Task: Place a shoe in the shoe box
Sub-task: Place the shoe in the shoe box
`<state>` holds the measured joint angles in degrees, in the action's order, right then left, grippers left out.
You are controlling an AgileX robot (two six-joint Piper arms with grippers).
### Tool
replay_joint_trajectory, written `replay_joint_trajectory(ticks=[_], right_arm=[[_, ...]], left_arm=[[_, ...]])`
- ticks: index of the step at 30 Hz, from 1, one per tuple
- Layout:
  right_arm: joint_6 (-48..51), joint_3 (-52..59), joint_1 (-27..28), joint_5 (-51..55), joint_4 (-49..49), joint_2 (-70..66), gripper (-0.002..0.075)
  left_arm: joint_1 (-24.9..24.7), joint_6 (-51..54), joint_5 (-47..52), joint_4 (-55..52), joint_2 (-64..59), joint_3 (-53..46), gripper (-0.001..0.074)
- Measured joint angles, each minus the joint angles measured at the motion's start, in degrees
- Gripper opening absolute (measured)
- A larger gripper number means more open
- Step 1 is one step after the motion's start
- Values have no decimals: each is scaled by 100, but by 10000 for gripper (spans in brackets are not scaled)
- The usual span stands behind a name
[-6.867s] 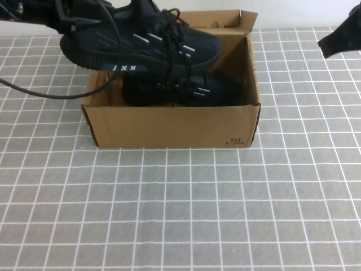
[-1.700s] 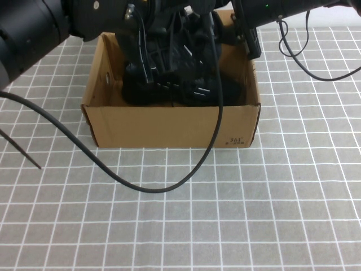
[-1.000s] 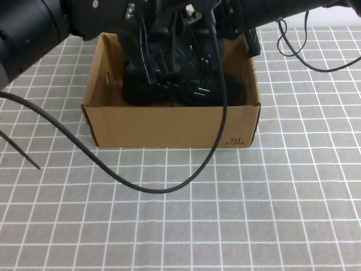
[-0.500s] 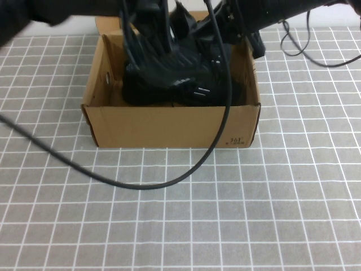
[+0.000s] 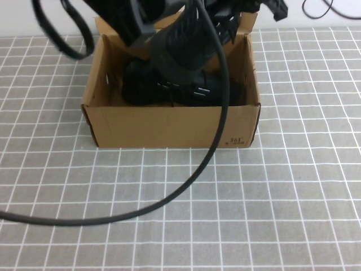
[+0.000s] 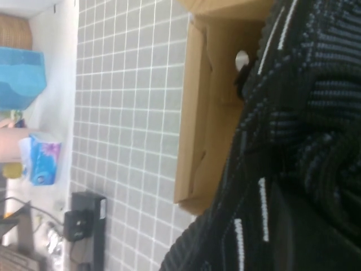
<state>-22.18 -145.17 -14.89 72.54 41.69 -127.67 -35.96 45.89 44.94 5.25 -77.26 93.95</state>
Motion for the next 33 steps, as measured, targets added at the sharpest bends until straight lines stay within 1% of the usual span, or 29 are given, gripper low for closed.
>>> replay_joint_trajectory(ticks=[3, 6, 8, 10, 15, 24, 28, 33], right_arm=[[112, -110, 0, 15, -134, 0, 53], [408, -126, 0, 40, -430, 0, 53], [644, -126, -23, 65, -814, 55, 53], [799, -126, -36, 89, -1108, 109, 53], [1172, -134, -70, 103, -1362, 319, 53], [1654, -191, -268, 139, -1619, 601, 53], [1954, -191, -523, 148, -2278, 688, 53], [2635, -191, -1085, 169, -3109, 788, 53]], left_arm=[[0, -11, 251, 0, 22, 0, 579], [0, -178, 590, -73, 22, 0, 475], [0, -375, 712, -232, 22, 0, 423], [0, -591, 755, -414, 22, 0, 387], [177, -1126, 804, -650, 22, 0, 363], [701, -1321, 840, -629, 22, 0, 314], [808, -1357, 851, -525, 22, 0, 298], [908, -1366, 918, -481, 22, 0, 292]])
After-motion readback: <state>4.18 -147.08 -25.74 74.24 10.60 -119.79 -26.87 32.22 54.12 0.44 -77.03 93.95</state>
